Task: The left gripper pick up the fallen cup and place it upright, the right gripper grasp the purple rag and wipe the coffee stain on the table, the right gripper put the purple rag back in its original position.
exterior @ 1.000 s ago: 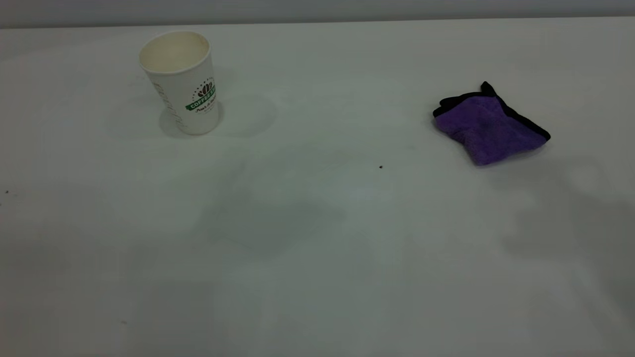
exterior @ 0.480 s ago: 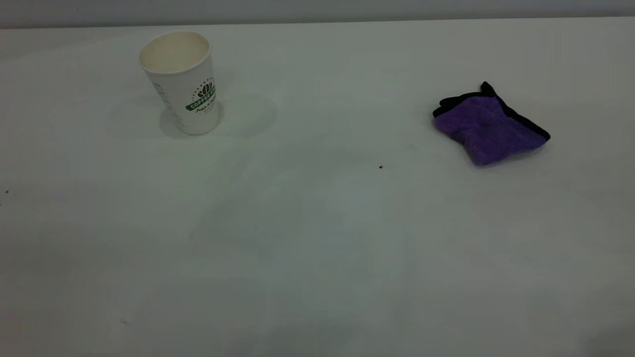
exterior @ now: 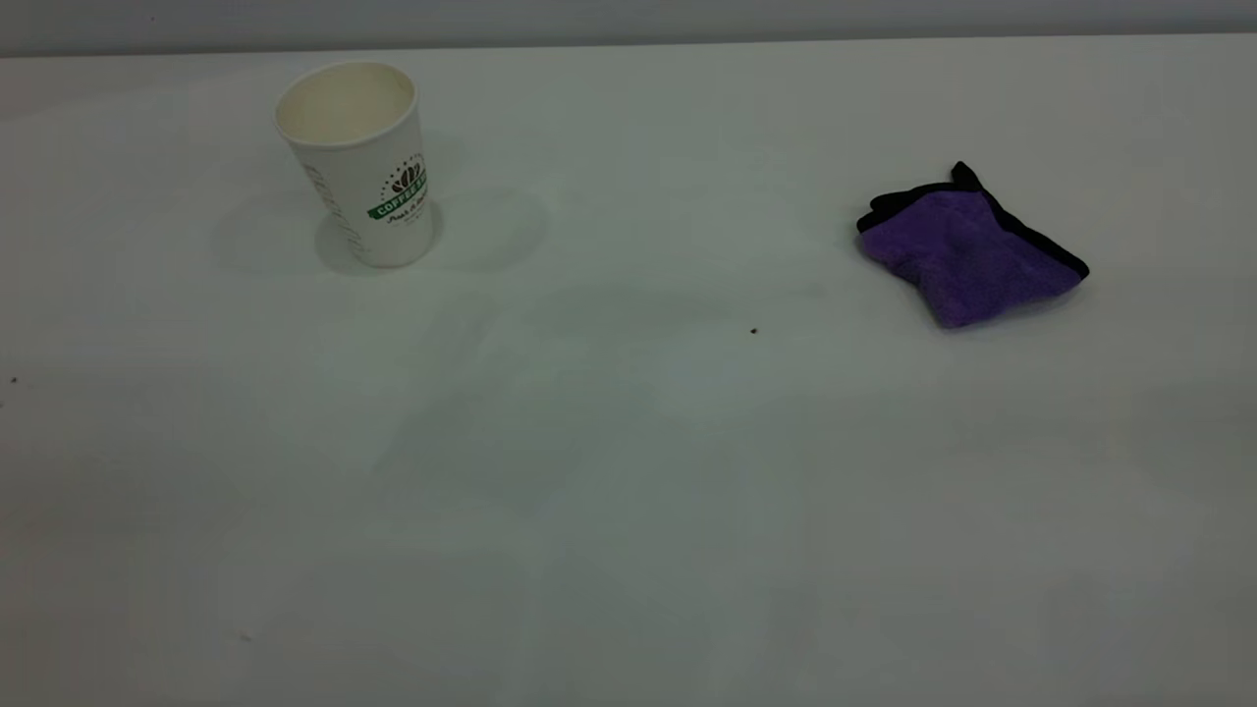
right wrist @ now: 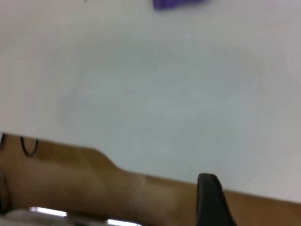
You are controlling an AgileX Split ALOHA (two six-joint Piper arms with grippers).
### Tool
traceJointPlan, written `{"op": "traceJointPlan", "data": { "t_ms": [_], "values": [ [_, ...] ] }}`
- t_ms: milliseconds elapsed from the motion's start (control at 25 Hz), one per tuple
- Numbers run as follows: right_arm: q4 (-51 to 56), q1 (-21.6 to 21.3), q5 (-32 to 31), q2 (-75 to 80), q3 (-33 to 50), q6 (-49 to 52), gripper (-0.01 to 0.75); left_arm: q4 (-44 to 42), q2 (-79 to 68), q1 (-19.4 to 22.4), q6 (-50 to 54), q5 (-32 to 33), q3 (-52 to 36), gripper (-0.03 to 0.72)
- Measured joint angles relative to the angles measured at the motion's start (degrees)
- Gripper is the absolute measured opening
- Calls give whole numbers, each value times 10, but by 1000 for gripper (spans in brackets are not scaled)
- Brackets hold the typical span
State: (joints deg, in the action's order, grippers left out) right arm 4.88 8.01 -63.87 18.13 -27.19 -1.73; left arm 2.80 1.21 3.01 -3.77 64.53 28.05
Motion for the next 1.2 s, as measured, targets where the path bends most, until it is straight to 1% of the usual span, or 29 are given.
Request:
{"op": "traceJointPlan", "data": {
  "t_ms": [360,480,560,720,1200],
  "values": [
    [5,-2,-1,-46,2,1,493,0,0,0,-1,0,0,554],
    [17,-37,-2,-87,4,2,493,0,0,0,-1,0,0,554],
    [17,-47,-2,-126,4,2,493,0,0,0,-1,0,0,554],
    [19,-47,-6,-189,4,2,493,0,0,0,-1,0,0,554],
    [20,-47,-8,-191,4,2,493,0,0,0,-1,0,0,554]
  ]
}}
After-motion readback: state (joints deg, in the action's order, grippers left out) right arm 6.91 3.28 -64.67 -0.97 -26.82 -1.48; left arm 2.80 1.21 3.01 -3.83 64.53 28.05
